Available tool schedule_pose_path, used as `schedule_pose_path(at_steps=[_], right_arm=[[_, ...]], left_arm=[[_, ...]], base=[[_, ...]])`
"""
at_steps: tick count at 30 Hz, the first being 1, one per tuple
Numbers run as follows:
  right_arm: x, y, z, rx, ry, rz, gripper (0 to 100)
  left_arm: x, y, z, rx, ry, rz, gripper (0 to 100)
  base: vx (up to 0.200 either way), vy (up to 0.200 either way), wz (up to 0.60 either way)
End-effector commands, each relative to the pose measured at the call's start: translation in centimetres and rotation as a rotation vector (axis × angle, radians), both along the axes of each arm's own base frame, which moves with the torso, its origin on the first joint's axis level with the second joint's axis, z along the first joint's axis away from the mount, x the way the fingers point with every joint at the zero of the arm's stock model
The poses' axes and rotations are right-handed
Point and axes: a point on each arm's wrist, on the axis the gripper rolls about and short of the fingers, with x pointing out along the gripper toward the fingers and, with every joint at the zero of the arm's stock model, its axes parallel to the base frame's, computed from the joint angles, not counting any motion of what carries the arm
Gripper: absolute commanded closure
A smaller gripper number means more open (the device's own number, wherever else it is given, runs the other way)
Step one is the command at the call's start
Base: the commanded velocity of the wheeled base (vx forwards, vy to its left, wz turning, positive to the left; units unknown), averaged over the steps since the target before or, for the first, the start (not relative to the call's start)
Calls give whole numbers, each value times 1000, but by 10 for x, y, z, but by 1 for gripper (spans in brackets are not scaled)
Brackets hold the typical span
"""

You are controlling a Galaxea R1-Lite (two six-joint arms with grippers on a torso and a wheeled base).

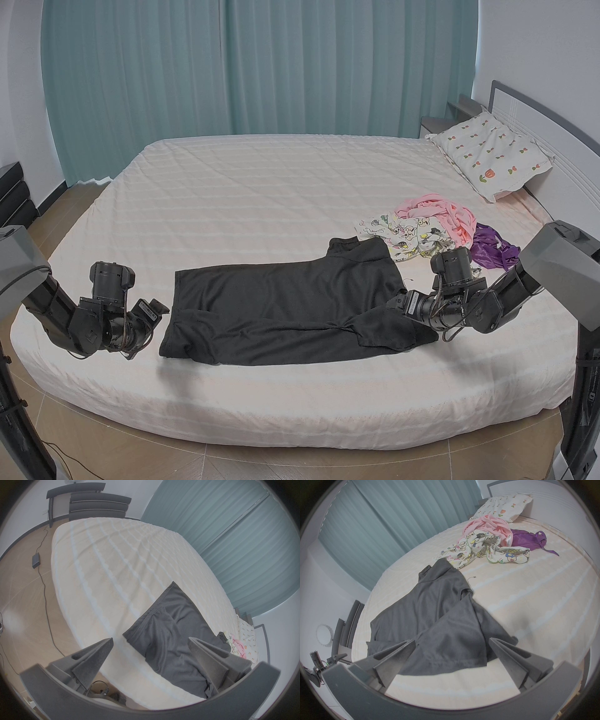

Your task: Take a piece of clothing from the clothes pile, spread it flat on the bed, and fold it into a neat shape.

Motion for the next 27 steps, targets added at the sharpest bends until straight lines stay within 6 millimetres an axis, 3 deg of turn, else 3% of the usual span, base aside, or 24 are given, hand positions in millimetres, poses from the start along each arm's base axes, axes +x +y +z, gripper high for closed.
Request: schedule_pose_path(at_steps=[1, 10, 16, 17, 22, 27], right_arm=[[16, -14, -30, 43, 11, -2, 0], [35, -18, -59, 88, -24, 44, 0], [52, -15, -70, 90, -45, 45, 0], [54, -15, -72, 87, -49, 39, 100], [57, -18, -69, 95, -63, 24, 100], [58, -28, -51, 112, -118, -1, 100]], left_arm=[[17, -1, -6, -3, -5, 1, 0], [32, -2, -22, -2, 18, 1, 0], [38, -3, -22, -3, 7, 1, 0], [39, -3, -22, -2, 5, 0, 0], [41, -3, -24, -2, 5, 2, 0], [44, -4, -29, 0, 13, 1, 0]], base=[[0, 0, 0], [0, 0, 0], [0, 0, 0], [0, 0, 0], [0, 0, 0], [0, 0, 0]])
